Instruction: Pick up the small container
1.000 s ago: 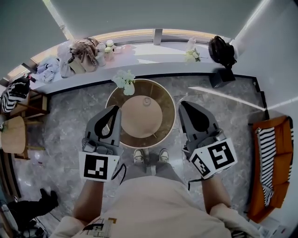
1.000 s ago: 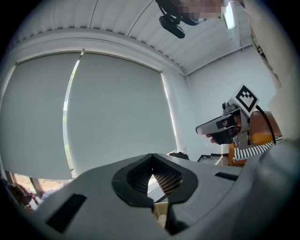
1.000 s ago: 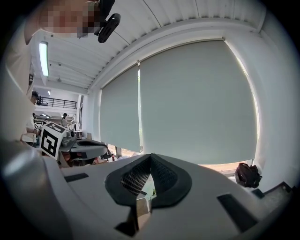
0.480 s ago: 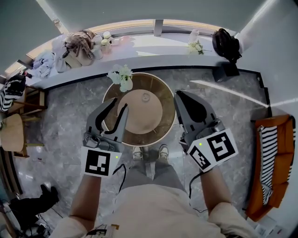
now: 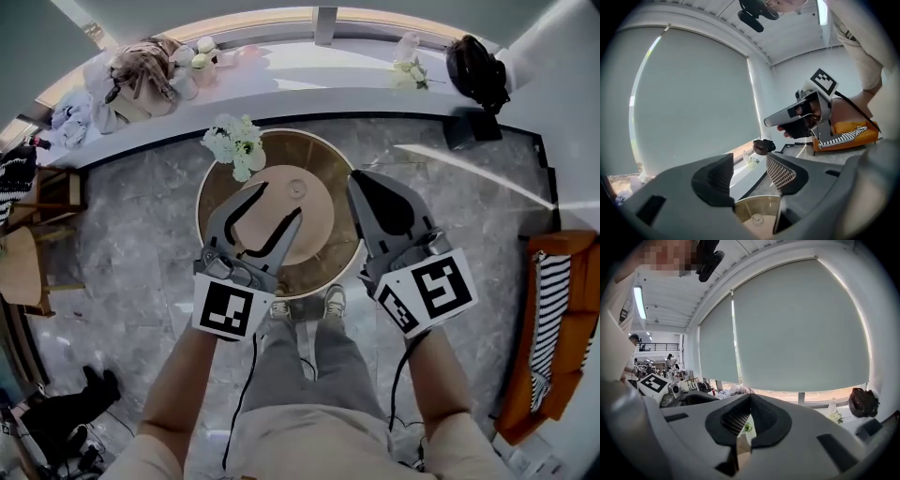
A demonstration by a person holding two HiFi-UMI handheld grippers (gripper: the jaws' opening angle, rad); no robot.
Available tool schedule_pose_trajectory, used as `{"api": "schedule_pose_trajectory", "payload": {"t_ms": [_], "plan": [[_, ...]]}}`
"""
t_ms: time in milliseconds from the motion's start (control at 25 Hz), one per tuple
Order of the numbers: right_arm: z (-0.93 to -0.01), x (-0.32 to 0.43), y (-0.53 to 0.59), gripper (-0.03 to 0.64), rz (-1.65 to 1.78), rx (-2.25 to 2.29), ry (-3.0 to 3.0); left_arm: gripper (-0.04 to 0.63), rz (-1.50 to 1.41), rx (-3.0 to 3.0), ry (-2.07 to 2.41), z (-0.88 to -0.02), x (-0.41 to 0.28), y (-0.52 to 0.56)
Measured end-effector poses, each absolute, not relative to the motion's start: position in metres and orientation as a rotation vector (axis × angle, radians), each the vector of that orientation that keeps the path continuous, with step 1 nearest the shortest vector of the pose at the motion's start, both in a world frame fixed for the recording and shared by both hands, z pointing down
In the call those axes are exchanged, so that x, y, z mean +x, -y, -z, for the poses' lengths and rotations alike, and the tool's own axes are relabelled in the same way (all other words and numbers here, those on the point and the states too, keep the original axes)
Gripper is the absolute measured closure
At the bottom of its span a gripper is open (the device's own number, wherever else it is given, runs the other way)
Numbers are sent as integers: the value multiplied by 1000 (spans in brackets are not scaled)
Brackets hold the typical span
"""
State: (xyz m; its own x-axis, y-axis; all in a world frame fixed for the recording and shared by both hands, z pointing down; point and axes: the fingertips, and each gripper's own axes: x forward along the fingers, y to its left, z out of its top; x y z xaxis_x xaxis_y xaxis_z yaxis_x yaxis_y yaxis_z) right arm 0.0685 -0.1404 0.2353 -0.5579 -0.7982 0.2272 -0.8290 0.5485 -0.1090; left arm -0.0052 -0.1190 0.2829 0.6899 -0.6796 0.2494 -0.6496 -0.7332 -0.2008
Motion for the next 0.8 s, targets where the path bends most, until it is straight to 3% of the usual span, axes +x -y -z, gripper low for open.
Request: {"api": "schedule_pose_trajectory", "payload": {"t_ms": [160,480,600,800], "plan": [[-285,68,164,611,-353,1382,2623,344,473,-2819,-1080,-337,6,140],[-393,57,195,611,-445,1316,2595,305,518,-2862,-1028,-452,26,169],[-430,56,204,611,-465,1312,2584,255,497,-2869,-1080,-498,34,181],[-487,52,212,612,-471,1294,2573,248,460,-2877,-1076,-577,40,197]]}}
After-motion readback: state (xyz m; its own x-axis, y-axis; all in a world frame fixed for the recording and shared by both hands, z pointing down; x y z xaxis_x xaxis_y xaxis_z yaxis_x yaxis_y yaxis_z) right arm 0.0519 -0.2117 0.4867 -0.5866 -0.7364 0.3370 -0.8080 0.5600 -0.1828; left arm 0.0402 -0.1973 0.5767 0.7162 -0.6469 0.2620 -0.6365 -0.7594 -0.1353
